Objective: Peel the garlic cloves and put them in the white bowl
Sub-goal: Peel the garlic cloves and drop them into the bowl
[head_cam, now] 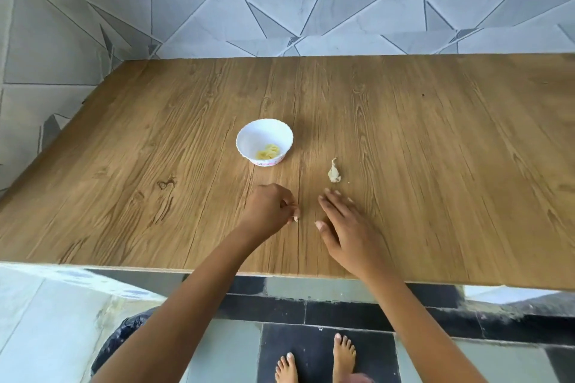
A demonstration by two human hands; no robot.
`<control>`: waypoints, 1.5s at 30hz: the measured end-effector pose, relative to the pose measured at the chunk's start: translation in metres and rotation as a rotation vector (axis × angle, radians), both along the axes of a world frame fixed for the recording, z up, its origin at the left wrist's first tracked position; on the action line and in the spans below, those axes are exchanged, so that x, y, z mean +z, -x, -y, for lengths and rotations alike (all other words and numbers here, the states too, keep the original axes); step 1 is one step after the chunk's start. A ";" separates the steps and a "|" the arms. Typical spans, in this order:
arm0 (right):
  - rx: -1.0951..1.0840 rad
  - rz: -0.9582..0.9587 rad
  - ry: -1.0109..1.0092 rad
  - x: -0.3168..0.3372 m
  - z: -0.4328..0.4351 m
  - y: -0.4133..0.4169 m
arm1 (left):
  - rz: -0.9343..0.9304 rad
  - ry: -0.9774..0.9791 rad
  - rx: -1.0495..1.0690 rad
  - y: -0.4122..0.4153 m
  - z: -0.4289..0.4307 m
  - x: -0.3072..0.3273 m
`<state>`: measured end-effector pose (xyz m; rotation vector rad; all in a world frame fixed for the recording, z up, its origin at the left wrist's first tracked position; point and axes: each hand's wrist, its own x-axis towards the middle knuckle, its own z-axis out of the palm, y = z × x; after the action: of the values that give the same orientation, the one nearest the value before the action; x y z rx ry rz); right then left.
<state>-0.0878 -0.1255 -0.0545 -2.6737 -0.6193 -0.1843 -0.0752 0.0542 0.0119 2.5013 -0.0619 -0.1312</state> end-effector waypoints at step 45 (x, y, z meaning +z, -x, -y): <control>0.099 0.295 -0.261 0.007 -0.031 -0.014 | -0.155 0.537 0.211 0.023 0.007 -0.001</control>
<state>-0.0735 -0.0943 -0.0473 -2.3761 -0.7581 -0.5972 -0.0982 0.0470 0.0111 1.9403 0.2044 -0.1917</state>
